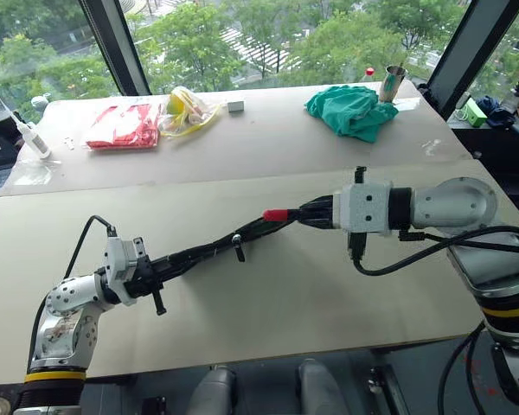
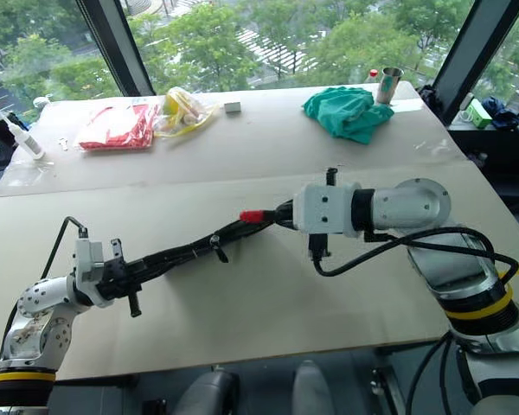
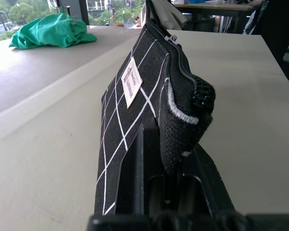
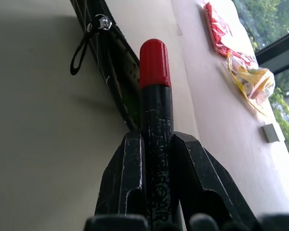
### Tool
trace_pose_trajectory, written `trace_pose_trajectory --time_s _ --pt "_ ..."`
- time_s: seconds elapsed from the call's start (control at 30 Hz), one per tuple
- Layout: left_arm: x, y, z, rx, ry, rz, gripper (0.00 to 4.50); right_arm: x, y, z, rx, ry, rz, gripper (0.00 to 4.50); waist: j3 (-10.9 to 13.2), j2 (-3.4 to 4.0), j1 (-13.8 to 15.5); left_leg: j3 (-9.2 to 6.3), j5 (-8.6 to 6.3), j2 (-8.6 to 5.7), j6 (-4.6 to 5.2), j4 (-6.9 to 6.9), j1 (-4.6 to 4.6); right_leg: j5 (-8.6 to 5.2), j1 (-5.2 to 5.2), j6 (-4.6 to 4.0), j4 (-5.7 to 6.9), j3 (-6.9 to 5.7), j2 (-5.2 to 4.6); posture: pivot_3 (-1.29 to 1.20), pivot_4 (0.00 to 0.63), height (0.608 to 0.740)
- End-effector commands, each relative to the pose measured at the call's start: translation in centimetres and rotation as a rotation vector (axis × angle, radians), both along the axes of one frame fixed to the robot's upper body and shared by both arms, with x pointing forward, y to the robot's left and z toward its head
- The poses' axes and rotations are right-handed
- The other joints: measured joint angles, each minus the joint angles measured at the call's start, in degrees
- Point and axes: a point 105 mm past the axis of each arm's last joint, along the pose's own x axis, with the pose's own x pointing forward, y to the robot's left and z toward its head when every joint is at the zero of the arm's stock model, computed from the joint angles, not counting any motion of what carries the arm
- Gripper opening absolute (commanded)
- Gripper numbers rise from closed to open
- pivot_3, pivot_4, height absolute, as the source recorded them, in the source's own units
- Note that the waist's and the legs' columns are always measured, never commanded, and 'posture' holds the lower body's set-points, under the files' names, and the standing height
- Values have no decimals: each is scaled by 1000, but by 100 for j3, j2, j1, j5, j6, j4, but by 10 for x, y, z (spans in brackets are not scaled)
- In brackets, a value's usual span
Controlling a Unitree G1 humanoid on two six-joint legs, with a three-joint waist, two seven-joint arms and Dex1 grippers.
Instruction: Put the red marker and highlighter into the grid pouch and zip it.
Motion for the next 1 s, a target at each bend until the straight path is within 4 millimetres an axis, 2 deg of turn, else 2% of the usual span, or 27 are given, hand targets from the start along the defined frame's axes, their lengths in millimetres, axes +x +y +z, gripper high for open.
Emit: trace_pose_trajectory --time_s 0.03,0.5,0.8,1.0 --pt "1 -3 2 -5 -8 -21 0 -2 3 8 -59 -108 36 475 0 0 39 1 0 0 0 2 0 0 0 0 0 1 0 0 150 740" --pt "2 -8 0 -5 -10 -39 0 13 -2 -15 -286 -273 69 475 0 0 64 1 1 -1 -2 8 0 0 2 0 3 0 0 0 150 740" --pt "5 -11 -1 -5 -12 -45 0 13 33 -30 -306 -288 168 475 0 0 42 0 2 0 -4 7 0 0 -1 0 9 0 1 0 150 740" --pt "5 -12 -3 -6 -11 -49 0 32 54 -34 -290 -298 136 475 0 0 44 0 4 -1 -8 12 2 0 0 0 13 0 1 0 150 740"
